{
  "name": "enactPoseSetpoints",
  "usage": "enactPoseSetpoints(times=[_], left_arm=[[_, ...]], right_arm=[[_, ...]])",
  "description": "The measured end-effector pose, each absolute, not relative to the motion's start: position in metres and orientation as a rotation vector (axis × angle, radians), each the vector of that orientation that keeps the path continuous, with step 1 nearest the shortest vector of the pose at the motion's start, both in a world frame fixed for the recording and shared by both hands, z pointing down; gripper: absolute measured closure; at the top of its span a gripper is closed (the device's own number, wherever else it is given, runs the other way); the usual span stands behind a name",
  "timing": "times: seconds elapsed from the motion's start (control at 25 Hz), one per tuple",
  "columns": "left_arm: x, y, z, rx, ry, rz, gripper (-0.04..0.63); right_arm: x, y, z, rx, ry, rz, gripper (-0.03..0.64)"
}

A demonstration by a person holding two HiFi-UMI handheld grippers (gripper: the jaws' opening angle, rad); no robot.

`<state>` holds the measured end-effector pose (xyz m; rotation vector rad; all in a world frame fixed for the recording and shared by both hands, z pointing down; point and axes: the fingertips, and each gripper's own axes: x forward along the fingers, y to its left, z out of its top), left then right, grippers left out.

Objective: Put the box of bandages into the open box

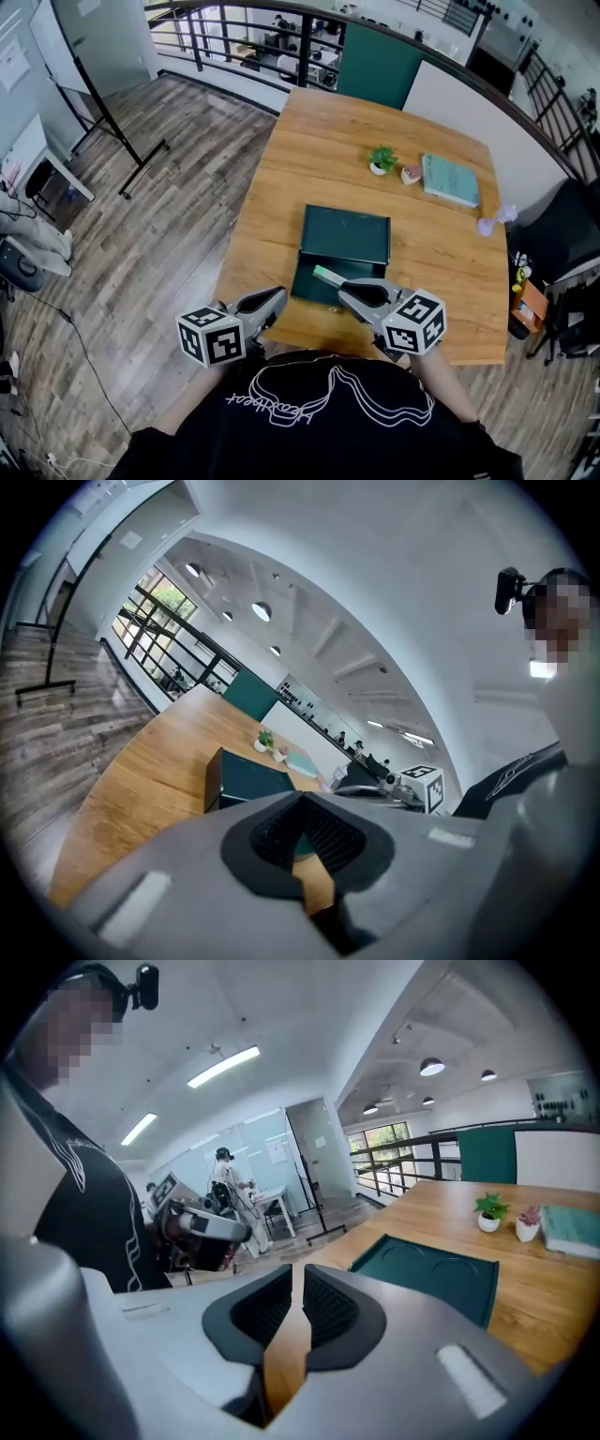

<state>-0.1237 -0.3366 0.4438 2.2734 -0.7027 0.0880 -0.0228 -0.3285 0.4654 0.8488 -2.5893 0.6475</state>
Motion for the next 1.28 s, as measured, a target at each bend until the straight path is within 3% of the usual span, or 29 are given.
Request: enactPoseSetpoints(times=[0.12, 0.56, 1.28], left_arm=[[-0.120, -0.331, 0.434, 2.302, -0.672, 0.077, 0.595], [-0.096, -0.323, 0.413, 2.398, -0.557, 0.053, 0.595], [-0.061, -0.313, 0.418, 2.411, -0.462, 0.082, 0.595]], right_arm=[[-0.030, -0.316, 0.441, 0.847, -2.683, 0.668, 0.609], [-0.014, -0.305, 0.393, 1.001, -2.868, 0.765, 0.604], [-0.001, -0.285, 0.404, 0.998, -2.871, 0.776, 0.597]])
